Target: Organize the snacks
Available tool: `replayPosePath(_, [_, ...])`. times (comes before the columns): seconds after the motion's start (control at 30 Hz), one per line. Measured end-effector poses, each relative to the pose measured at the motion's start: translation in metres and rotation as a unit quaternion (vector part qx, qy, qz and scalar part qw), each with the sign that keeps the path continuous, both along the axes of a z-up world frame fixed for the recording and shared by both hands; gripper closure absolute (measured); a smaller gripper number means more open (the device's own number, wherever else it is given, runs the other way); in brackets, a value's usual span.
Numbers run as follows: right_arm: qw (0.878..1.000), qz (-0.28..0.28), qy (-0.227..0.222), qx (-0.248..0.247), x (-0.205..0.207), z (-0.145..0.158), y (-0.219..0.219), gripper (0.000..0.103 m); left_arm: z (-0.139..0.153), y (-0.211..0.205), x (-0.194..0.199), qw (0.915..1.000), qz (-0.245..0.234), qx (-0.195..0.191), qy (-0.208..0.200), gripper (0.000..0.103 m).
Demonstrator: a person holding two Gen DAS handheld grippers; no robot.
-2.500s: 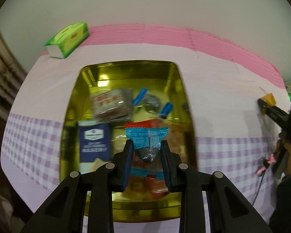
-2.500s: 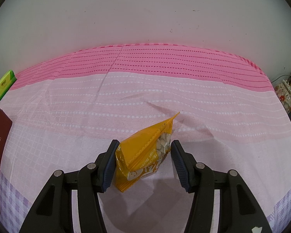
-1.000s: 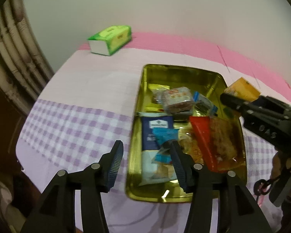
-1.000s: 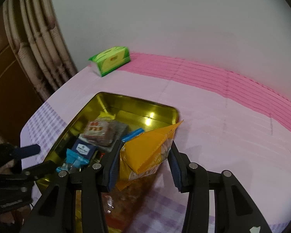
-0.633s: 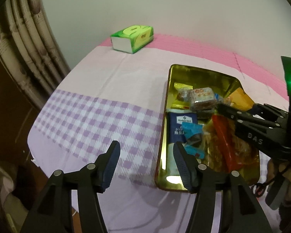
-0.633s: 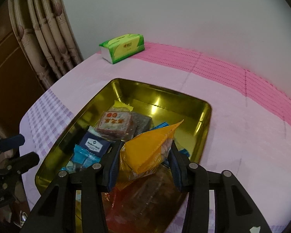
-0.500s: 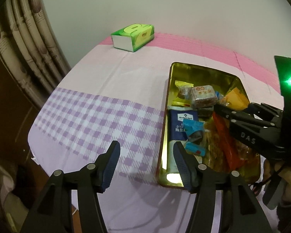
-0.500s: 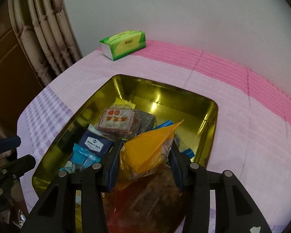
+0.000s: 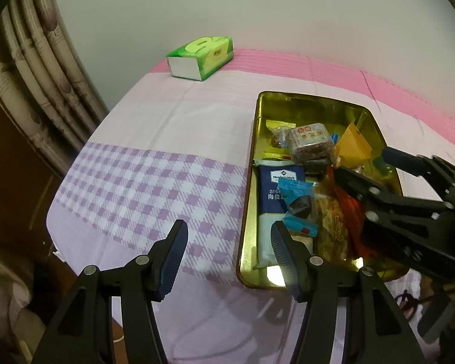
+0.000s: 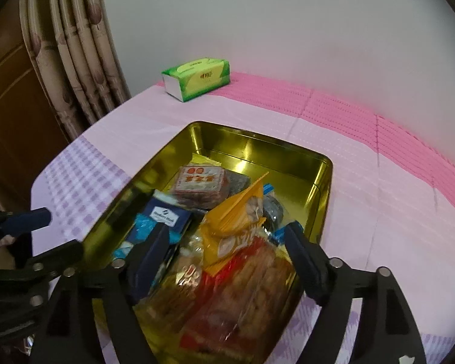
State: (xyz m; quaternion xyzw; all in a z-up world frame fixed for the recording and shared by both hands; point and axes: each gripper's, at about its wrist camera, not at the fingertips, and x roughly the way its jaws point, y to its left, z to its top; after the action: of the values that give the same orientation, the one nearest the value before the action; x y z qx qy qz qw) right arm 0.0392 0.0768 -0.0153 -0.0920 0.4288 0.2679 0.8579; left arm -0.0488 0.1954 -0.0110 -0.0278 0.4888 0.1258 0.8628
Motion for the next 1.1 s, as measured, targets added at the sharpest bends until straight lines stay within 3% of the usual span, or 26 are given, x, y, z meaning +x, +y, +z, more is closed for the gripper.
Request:
replayPosePath(0.5, [1.000, -0.011, 0.016, -0.008, -0.051, 0.002, -0.027, 0.017, -0.001, -0.016, -0.002, 0.9997, -0.024, 0.007, 0.000, 0.045])
replayPosePath(1.1, [1.000, -0.019, 0.018, 0.000, -0.058, 0.003, -0.034, 0.017, 0.000, -0.022, -0.003, 0.9995, -0.029, -0.001, -0.010, 0.042])
